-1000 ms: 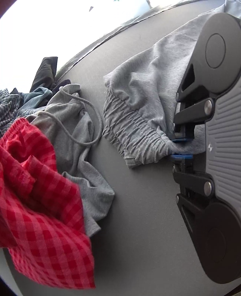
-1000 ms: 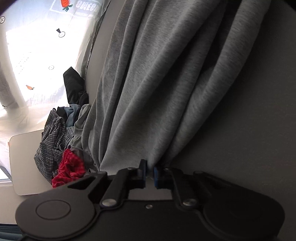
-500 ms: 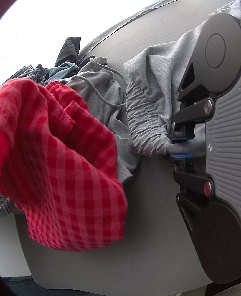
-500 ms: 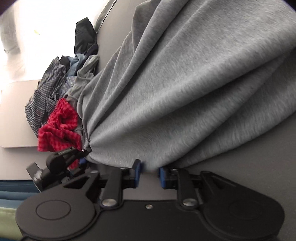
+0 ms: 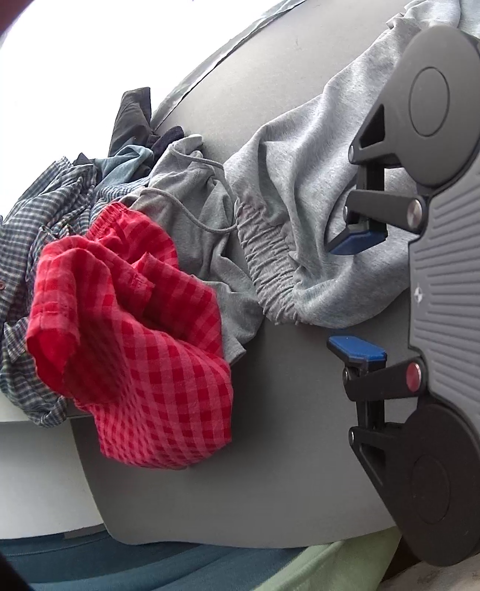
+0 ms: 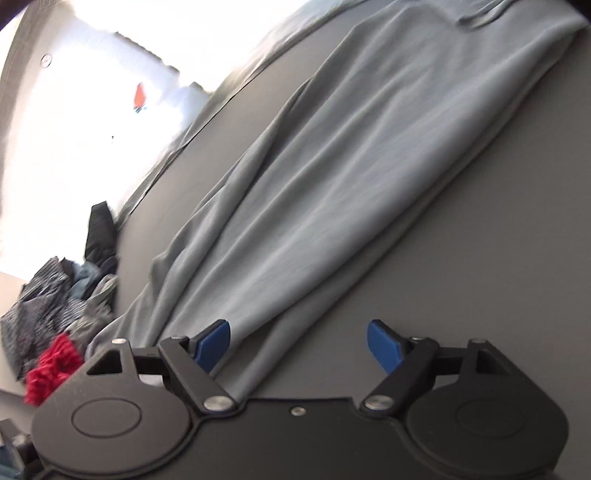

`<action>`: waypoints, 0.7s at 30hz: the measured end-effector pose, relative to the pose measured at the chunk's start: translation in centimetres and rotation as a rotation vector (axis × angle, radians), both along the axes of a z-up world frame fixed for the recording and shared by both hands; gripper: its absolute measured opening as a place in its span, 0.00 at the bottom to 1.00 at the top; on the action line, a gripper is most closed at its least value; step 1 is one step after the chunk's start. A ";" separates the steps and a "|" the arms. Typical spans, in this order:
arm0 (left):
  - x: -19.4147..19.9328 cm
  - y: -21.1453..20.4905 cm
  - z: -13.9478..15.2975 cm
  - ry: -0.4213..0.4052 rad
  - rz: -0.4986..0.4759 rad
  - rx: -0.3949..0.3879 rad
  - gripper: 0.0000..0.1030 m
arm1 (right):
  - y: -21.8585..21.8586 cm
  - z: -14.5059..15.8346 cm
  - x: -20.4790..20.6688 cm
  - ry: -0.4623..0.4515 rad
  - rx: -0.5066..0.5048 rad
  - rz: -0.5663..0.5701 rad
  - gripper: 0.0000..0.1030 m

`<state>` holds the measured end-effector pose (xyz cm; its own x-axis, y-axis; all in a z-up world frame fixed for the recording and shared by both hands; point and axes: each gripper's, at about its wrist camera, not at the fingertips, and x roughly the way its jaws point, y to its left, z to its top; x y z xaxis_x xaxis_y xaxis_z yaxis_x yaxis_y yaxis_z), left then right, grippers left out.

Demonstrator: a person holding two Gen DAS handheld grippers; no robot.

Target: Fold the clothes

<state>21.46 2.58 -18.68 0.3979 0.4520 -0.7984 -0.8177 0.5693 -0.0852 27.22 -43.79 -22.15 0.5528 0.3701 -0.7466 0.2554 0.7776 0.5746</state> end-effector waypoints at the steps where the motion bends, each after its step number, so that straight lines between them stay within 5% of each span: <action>1: -0.1 -0.6 0.2 0.000 0.006 0.004 0.50 | -1.8 0.0 -0.7 -0.007 -0.044 -0.042 0.80; 4: 0.2 -2.9 0.1 0.020 -0.010 0.001 0.51 | -7.5 -0.2 -2.3 -0.011 -0.112 -0.181 0.79; 12: 3.7 -9.3 -1.7 0.109 -0.199 0.047 0.56 | -21.9 -1.9 -1.1 -0.054 -0.026 -0.531 0.62; 15: 6.0 -11.0 -2.3 0.148 -0.242 0.087 0.58 | -24.1 -2.5 1.4 -0.079 -0.002 -0.567 0.61; 21: 11.3 -12.7 -2.6 0.246 -0.295 0.107 0.64 | -23.8 -2.1 6.4 -0.078 -0.206 -0.485 0.62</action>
